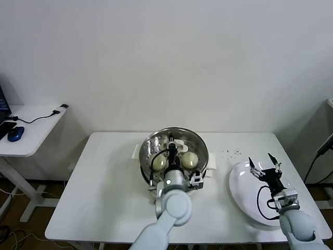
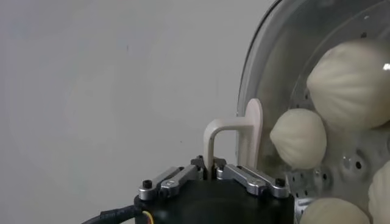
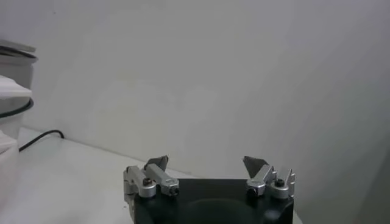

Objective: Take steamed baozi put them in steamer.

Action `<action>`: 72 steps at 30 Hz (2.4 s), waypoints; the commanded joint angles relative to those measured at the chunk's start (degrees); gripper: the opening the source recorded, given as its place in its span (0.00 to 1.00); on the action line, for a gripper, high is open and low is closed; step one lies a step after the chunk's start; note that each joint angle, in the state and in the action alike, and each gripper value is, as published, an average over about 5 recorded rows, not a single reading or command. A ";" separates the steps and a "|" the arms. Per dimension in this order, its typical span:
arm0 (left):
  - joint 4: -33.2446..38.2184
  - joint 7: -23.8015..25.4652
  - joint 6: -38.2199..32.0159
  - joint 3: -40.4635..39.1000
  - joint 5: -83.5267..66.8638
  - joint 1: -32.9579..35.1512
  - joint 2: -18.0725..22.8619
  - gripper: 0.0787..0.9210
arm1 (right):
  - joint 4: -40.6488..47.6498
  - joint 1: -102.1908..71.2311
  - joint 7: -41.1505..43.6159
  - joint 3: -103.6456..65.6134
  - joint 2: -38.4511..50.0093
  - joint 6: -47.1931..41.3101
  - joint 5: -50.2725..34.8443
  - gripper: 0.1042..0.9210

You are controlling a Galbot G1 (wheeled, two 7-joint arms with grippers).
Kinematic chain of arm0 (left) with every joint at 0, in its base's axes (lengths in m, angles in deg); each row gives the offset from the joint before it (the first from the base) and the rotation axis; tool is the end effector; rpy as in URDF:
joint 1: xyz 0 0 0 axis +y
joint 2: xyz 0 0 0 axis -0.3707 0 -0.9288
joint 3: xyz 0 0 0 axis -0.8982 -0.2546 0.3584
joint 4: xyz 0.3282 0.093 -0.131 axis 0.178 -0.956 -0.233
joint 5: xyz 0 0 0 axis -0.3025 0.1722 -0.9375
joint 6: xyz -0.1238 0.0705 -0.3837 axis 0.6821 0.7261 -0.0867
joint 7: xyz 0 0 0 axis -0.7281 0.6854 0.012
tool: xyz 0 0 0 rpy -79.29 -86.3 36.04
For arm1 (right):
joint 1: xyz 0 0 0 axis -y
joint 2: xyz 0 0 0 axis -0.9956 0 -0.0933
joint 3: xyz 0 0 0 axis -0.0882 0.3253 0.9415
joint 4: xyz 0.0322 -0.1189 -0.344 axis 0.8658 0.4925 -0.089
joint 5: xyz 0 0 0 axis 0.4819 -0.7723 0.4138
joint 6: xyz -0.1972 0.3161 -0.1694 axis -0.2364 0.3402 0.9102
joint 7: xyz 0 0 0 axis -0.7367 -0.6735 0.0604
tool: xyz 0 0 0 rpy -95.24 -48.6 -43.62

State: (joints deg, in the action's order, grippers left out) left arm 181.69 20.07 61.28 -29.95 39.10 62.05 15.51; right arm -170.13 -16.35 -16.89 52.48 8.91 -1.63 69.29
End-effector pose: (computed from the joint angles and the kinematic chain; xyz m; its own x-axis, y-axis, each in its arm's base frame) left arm 0.3479 -0.2570 -0.2698 -0.9967 -0.0612 0.0527 0.0500 0.0447 0.9977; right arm 0.3353 -0.2241 -0.4015 -0.9958 -0.0379 0.0839 -0.0577 0.9669 -0.2485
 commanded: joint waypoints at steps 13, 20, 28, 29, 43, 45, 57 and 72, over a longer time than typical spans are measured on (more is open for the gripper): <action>-2.09 -0.96 2.81 0.00 0.07 -0.08 0.45 0.08 | 0.31 0.11 0.62 -0.45 -0.66 0.21 0.26 0.88; -2.43 -1.63 2.81 0.05 0.20 0.20 0.22 0.08 | 0.28 0.10 0.71 -0.63 -0.88 0.24 0.29 0.88; -0.79 -0.04 2.67 0.05 0.73 0.68 -0.96 0.15 | 0.27 0.11 0.78 -0.70 -1.12 0.20 0.41 0.88; -0.31 0.26 2.71 0.03 0.63 0.76 -1.24 0.18 | 0.28 0.11 0.79 -0.71 -1.12 0.19 0.43 0.88; 14.61 2.05 2.81 -1.35 -6.11 5.58 -7.84 0.67 | 0.68 0.43 0.85 -1.13 -1.27 -0.13 0.58 0.88; 17.27 1.31 2.81 -1.64 -8.14 6.93 -9.25 0.73 | 0.57 0.52 0.81 -1.19 -1.27 -0.39 0.50 0.88; 28.94 -18.86 -6.94 10.04 -30.78 21.35 -19.28 0.88 | -1.80 0.42 1.34 -1.34 -1.34 -4.18 2.07 0.88; 22.33 -31.80 -43.42 44.24 -88.81 37.58 -13.85 0.88 | -4.99 -1.15 2.94 -1.15 -3.88 -5.78 0.39 0.88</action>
State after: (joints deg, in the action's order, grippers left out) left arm 206.88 -2.37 57.45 -8.53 -7.90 87.88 -1.56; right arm -173.79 -17.00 -14.77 51.25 6.24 -6.15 70.09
